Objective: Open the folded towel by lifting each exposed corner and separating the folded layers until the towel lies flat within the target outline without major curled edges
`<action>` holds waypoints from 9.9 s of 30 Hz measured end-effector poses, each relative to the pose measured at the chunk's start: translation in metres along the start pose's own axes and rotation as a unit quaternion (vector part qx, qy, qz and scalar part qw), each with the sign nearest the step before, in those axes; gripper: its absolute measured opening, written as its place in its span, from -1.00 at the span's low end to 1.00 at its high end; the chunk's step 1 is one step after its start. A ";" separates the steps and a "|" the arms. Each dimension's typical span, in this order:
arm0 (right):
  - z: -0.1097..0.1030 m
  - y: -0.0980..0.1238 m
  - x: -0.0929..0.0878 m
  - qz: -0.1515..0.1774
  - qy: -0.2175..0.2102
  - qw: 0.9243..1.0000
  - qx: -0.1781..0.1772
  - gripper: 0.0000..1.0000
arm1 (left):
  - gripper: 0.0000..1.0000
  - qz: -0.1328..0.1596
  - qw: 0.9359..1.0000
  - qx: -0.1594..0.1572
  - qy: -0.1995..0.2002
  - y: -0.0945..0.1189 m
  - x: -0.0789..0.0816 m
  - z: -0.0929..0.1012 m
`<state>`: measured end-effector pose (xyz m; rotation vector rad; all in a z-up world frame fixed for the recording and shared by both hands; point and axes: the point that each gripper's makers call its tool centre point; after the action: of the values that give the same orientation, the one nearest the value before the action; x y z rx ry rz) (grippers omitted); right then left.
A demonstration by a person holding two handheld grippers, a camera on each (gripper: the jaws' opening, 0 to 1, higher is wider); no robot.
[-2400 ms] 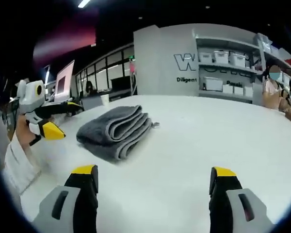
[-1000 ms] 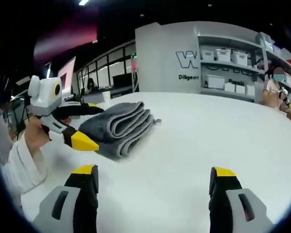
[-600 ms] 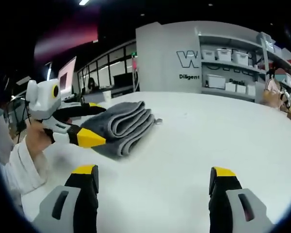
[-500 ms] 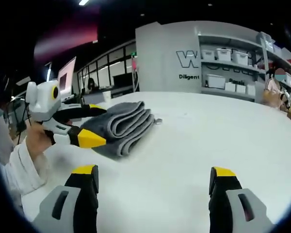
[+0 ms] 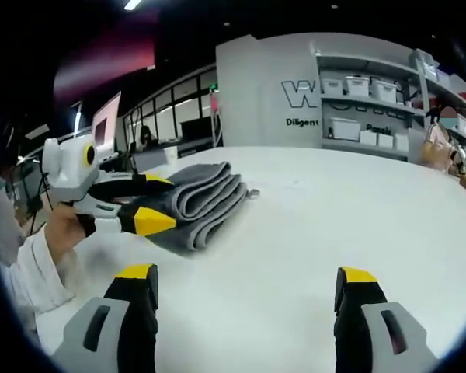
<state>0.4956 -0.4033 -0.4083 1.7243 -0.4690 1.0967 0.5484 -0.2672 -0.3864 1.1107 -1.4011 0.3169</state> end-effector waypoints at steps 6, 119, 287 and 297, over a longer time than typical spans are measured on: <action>-0.001 0.000 0.000 0.001 0.000 1.000 0.002 0.87 | -0.27 0.012 1.000 -0.002 0.013 -0.003 0.000 -0.003; -0.008 -0.002 -0.005 -0.013 0.002 1.000 0.014 0.83 | -0.91 0.164 0.951 0.171 0.196 0.097 -0.001 -0.148; -0.019 -0.010 -0.018 -0.058 0.036 0.997 0.022 0.78 | 0.34 0.041 0.885 0.291 0.360 0.139 -0.100 -0.199; -0.022 -0.013 -0.021 -0.067 0.048 0.996 0.021 0.79 | 0.72 0.063 0.918 0.235 0.312 0.122 -0.065 -0.178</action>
<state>0.4844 -0.3821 -0.4308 1.7056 -0.2696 1.0933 0.5513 -0.0444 -0.3552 1.1586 -0.8338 1.0482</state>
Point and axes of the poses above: the point that each gripper's makers call its tool centre point, and the gripper's own axes: y roughly backward along the fingers, z roughly to its right, x roughly out of its top, and after that the axes turned 9 degrees about -z, right-handed
